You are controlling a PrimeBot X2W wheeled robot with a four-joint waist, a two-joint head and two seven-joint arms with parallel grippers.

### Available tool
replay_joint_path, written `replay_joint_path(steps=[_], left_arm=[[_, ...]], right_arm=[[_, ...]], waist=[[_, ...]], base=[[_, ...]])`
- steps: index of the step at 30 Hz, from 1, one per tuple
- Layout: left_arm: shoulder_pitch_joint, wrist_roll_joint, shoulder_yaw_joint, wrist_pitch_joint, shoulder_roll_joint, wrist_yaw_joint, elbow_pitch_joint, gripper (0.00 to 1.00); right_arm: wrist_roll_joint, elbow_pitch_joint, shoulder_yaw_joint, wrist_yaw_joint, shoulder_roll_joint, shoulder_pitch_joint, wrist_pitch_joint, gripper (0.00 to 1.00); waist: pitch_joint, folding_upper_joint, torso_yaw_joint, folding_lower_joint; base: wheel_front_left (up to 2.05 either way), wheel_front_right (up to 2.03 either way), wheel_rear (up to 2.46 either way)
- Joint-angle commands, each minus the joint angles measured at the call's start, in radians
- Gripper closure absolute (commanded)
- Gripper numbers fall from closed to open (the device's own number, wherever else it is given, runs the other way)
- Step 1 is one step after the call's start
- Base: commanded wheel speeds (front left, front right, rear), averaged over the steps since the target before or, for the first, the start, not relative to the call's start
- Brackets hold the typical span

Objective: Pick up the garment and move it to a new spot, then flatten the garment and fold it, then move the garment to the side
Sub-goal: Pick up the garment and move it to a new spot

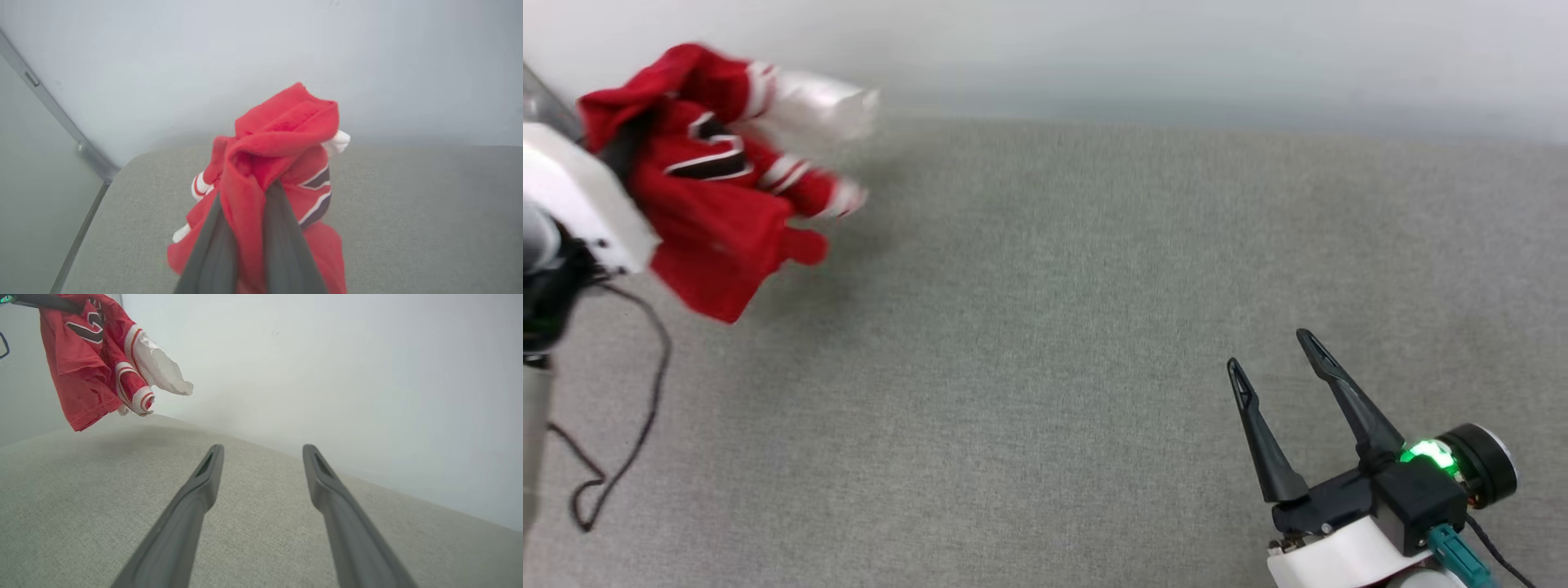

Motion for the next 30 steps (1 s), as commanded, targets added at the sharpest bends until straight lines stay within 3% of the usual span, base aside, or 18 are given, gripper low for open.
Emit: replay_joint_path(steps=[1,9,14,20,29,30], left_arm=[[0.009,0.001,-0.01,-0.015,-0.022,-0.001,-0.023,1.0],[0.03,0.017,-0.09,-0.088,-0.182,0.03,-0.178,1.0],[0.048,0.072,-0.155,-0.161,-0.268,0.052,-0.194,1.0],[0.12,0.11,-0.25,-0.236,-0.388,0.065,-0.122,1.0],[0.272,0.164,-0.466,-0.293,-0.544,0.037,0.062,1.0],[0.286,0.163,-0.489,-0.29,-0.554,0.033,0.081,0.22]], right_arm=[[0.003,0.004,-0.006,0.0,0.004,0.014,-0.002,0.0],[0.007,0.002,-0.037,0.0,0.021,0.023,-0.002,0.0],[0.006,0.001,-0.042,0.0,0.028,0.024,-0.002,0.0],[0.008,-0.003,-0.052,0.0,0.035,0.031,-0.002,0.0],[0.006,-0.005,-0.057,0.0,0.04,0.032,-0.002,0.0],[0.006,-0.005,-0.058,0.0,0.04,0.033,-0.002,0.0]], waist=[[-0.053,0.0,-0.005,0.0002],[-0.094,0.0,-0.081,0.0002],[-0.087,0.0,-0.16,0.0002],[-0.075,0.0,-0.241,0.0002],[-0.066,0.0,-0.302,0.0002],[-0.067,0.0,-0.303,0.0002]], base=[[0.0,0.0,0.0],[0.0,0.0,0.0],[0.0,0.0,0.0],[0.0,0.0,0.0],[0.0,0.0,0.0],[0.0,0.0,0.0]])
